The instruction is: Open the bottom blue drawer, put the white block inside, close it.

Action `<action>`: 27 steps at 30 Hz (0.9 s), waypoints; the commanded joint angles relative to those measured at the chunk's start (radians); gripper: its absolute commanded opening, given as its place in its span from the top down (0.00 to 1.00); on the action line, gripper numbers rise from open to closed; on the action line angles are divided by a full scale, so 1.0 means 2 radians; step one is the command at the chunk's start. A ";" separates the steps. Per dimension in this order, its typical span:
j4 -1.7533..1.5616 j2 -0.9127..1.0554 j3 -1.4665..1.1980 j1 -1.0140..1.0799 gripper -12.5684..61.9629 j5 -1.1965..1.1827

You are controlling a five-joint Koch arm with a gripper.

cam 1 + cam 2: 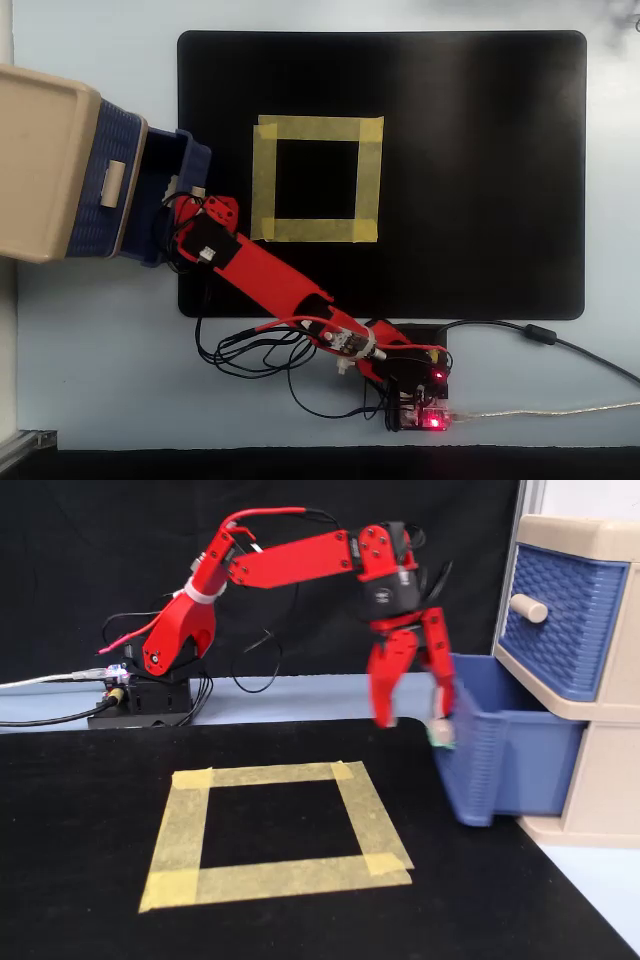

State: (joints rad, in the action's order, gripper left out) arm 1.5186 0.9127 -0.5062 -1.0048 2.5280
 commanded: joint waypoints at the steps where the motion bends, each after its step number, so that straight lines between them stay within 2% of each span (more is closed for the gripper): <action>1: -0.049 -0.008 0.057 -0.028 0.37 0.052; 11: -0.051 -0.129 0.232 -0.061 0.37 0.071; 13: -0.009 -0.111 0.238 -0.055 0.37 0.070; 16: 0.143 -0.013 0.239 -0.004 0.37 0.065; 18: 0.243 0.063 0.235 0.066 0.37 0.048; 21: 0.263 0.143 0.202 0.159 0.37 -0.038; 24: 0.264 0.228 0.087 0.236 0.38 -0.186; 27: 0.262 0.321 -0.090 0.297 0.38 -0.333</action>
State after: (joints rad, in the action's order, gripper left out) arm 1.9696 1.4450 -0.6366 -0.4510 2.0356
